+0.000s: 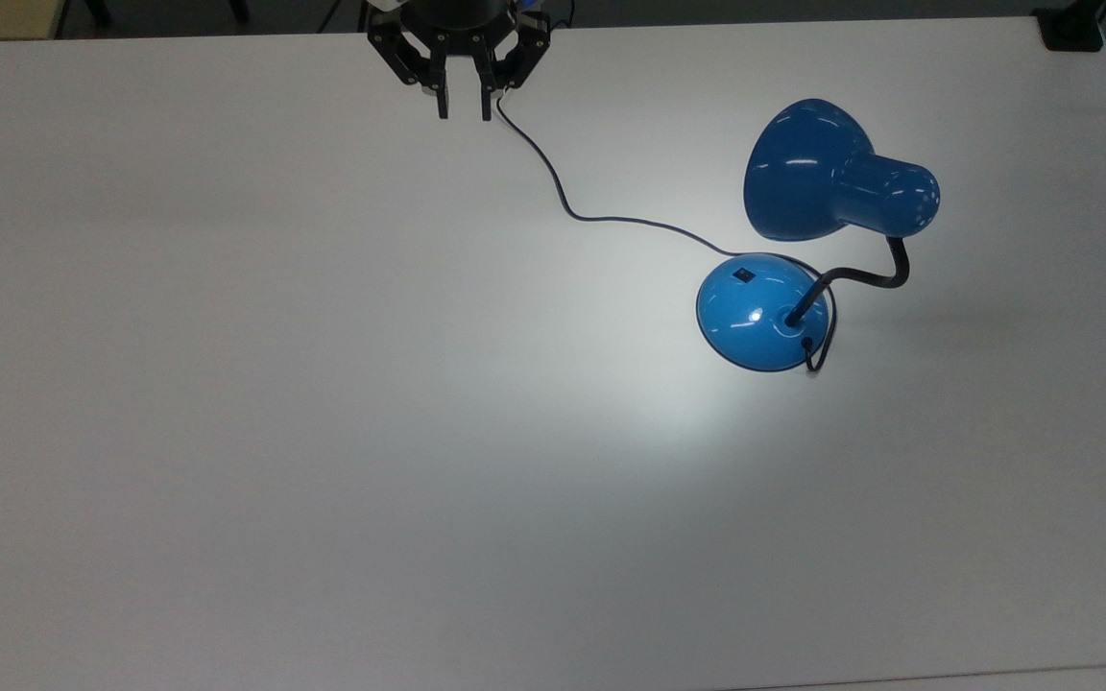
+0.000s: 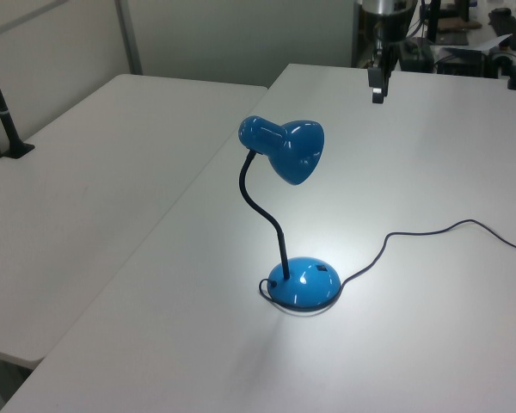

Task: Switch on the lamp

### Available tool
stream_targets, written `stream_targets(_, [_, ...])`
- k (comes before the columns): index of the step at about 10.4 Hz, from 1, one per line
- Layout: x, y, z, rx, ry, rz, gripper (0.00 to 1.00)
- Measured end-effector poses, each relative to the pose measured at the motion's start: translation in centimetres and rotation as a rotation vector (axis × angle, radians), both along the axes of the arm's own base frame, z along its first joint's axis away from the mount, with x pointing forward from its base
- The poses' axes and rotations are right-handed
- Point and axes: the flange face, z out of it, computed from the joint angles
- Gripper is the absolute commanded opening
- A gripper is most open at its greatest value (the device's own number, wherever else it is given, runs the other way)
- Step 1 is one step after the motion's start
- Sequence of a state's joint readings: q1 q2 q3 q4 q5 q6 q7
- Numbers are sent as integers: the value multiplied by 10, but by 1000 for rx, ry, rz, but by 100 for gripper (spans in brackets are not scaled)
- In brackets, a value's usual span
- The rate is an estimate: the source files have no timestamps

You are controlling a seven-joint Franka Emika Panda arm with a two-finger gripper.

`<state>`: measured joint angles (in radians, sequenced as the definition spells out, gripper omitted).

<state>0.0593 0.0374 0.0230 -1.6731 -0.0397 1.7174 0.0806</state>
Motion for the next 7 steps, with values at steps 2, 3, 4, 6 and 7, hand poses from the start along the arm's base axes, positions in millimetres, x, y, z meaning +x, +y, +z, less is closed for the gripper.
stream_targets(2, [-1, -16, 19, -3, -3, -36, 100])
stream_targets(3, [-1, -21, 23, -9, -1, -44, 100])
stream_targets(4, [-1, -26, 28, -21, -8, -53, 100])
stream_targets(6, [-3, -38, 36, -34, -23, -70, 100])
stream_targets(7, [-3, -40, 37, -37, -25, -73, 100])
